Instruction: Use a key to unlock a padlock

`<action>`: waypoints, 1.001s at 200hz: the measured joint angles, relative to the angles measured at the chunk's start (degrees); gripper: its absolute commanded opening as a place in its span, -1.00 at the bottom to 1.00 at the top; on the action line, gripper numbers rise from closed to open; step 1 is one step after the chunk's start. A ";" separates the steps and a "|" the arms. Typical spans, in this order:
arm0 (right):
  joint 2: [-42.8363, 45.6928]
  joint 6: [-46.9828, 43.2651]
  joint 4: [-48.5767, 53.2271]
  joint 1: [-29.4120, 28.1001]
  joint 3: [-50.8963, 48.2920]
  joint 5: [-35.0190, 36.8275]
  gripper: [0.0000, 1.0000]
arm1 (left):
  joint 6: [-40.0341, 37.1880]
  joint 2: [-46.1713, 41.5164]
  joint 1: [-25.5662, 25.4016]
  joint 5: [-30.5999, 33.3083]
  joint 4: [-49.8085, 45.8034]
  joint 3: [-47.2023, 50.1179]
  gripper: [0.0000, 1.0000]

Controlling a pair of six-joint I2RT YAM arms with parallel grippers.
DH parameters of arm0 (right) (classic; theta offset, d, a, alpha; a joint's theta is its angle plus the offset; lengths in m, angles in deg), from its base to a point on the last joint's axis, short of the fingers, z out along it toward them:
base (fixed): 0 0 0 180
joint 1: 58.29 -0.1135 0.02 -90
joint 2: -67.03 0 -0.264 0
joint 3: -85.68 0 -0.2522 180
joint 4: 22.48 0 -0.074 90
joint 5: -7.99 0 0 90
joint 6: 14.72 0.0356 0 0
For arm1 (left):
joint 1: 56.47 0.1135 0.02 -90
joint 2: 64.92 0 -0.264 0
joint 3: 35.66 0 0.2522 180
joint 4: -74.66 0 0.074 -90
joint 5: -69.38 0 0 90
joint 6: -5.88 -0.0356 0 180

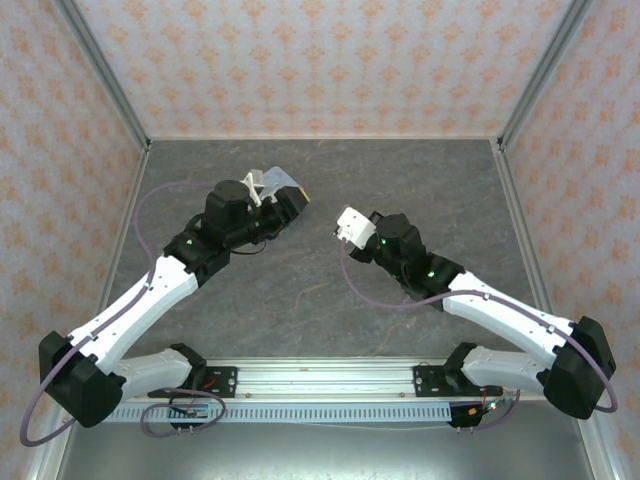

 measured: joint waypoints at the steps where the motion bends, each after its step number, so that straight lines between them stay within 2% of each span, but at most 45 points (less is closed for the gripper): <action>1: -0.02 -0.28 0.00 0.00 0.02 -0.17 -1.00 | 0.11 0.07 -0.11 0.00 -0.02 -0.07 0.36; 64: -1.11 -2.62 -0.39 -0.04 0.09 -4.11 -1.00 | 3.54 4.98 -3.45 0.00 1.31 -2.23 -0.02; 147: -1.38 -2.60 -0.42 -0.46 0.79 -5.53 -1.00 | 7.30 9.62 -6.23 0.02 3.67 -2.34 -0.15; 200: -1.38 -2.54 -0.42 -0.48 1.09 -5.84 -1.00 | 8.59 10.60 -6.60 0.04 4.61 -2.34 -0.32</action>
